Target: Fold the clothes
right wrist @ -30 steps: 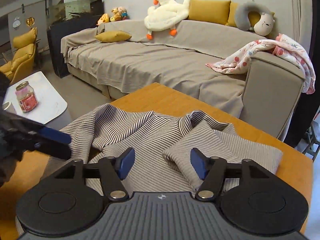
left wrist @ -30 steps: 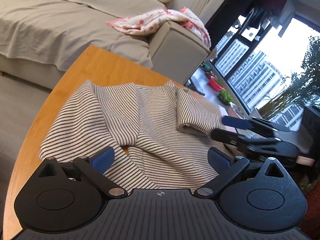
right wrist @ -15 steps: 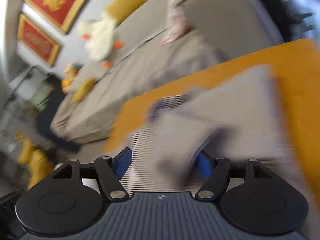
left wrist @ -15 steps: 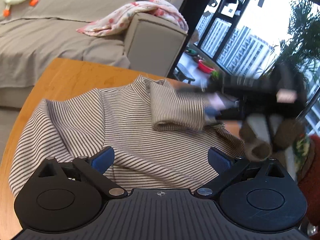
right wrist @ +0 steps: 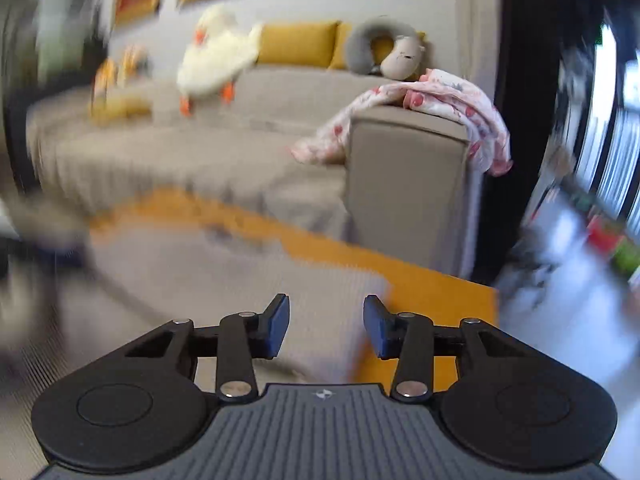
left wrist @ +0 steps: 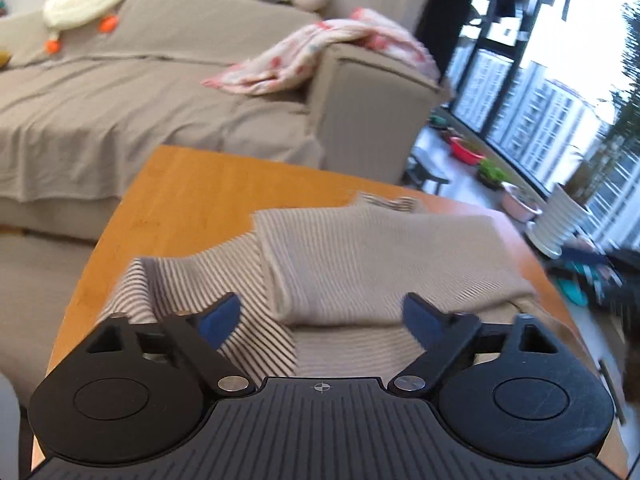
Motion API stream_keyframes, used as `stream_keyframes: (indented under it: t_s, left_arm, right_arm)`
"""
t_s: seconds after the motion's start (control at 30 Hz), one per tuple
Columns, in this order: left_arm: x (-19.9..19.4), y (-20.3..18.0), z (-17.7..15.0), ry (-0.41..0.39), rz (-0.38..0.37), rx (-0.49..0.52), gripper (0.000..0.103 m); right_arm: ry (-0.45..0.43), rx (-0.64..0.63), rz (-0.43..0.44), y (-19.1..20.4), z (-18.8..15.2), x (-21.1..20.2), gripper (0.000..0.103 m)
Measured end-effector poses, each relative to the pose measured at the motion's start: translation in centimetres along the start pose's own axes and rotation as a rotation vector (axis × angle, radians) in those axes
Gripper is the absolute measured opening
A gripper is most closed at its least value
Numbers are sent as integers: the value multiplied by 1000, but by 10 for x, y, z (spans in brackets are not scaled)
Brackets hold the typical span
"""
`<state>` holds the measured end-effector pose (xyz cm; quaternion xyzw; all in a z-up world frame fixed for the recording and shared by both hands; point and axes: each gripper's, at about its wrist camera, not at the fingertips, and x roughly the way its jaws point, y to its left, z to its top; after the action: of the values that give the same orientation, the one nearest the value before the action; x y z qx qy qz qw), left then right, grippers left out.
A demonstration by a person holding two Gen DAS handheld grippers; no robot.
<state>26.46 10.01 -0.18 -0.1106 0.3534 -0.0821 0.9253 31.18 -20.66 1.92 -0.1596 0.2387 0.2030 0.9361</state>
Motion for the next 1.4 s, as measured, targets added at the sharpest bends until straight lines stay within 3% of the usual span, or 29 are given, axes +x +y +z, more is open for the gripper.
stream_keyframes:
  t_s: [0.17,0.27,0.3,0.33,0.37,0.4,0.57,0.7,0.77,0.9,0.93,0.97,1.0,1.03,1.07,1.13,1.27,1.4]
  left_arm:
    - [26,4,10,33,36,18,80]
    - [34,6,13,47,53,14,62]
    - [34,5,15,42,63,16,46]
    - [33,4,17,36,73,18,33]
    - [30,2,20,22,76,23,27]
    - [24,0,24,-1,61,26,16]
    - [8,-17,36,-50,-9,61,14]
    - [30,-18,15,33,77,104,14]
    - [27,-12,9,45,95,104,9]
    - [1,2,6,19,75,94,9]
    - [-6,6,5,13,71,92,15]
    - [-13,9,4,6,66,89,22]
    - [-20,13,4,-2,60,86,37]
    - [-30,18,3,-14,52,75,46]
    - [-39,22,3,-26,43,64,47]
    - [-52,27,2,-39,33,42,55]
    - [-71,34,2,-59,-14,-13,65]
    - [-45,16,5,-37,-115,-46,67]
  right_arm:
    - [35,-336,-93,36,-33,5,48]
    - [27,-497,-103,62,-39,21,48]
    - [24,-552,-109,70,-41,28,48]
    - [21,-604,-114,77,-44,35,39]
    - [17,-635,-119,81,-45,39,10]
    - [16,-645,-126,83,-43,43,7]
    - [-4,-570,-193,53,-34,27,7]
    - [44,-584,-183,47,-48,29,8]
    - [45,-614,-184,55,-57,34,10]
    - [57,-572,-140,54,-50,26,11]
    - [58,-545,-131,52,-45,22,12]
    - [57,-500,-110,51,-39,16,19]
    - [54,-433,-64,52,-34,9,24]
    - [51,-365,-18,52,-29,2,36]
    - [48,-298,28,53,-24,-5,49]
    - [42,-163,119,55,-14,-19,62]
    - [30,75,282,61,6,-45,62]
    - [43,-6,233,80,-5,-32,62]
